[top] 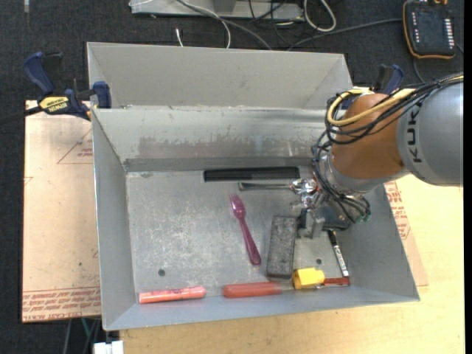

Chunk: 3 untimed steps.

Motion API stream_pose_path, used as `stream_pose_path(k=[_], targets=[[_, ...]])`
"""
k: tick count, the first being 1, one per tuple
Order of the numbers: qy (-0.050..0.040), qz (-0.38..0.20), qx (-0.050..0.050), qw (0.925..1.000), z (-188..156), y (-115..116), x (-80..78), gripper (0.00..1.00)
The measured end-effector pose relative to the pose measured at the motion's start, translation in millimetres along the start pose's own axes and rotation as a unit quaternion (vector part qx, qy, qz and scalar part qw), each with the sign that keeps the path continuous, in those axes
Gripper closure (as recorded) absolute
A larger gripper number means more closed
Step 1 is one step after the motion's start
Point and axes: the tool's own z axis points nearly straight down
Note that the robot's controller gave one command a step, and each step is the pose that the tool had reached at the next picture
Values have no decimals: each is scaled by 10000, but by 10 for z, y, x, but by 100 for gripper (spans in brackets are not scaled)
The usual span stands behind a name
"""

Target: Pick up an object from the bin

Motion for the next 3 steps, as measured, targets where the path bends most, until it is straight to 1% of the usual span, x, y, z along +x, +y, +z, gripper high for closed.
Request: stream_pose_path(k=[1,2,3], targets=[[10,0,-8,10000,-205,8,3,100],[-18,3,5,10000,-420,2,-14,100],[-17,3,0,10000,-573,11,-18,100]])
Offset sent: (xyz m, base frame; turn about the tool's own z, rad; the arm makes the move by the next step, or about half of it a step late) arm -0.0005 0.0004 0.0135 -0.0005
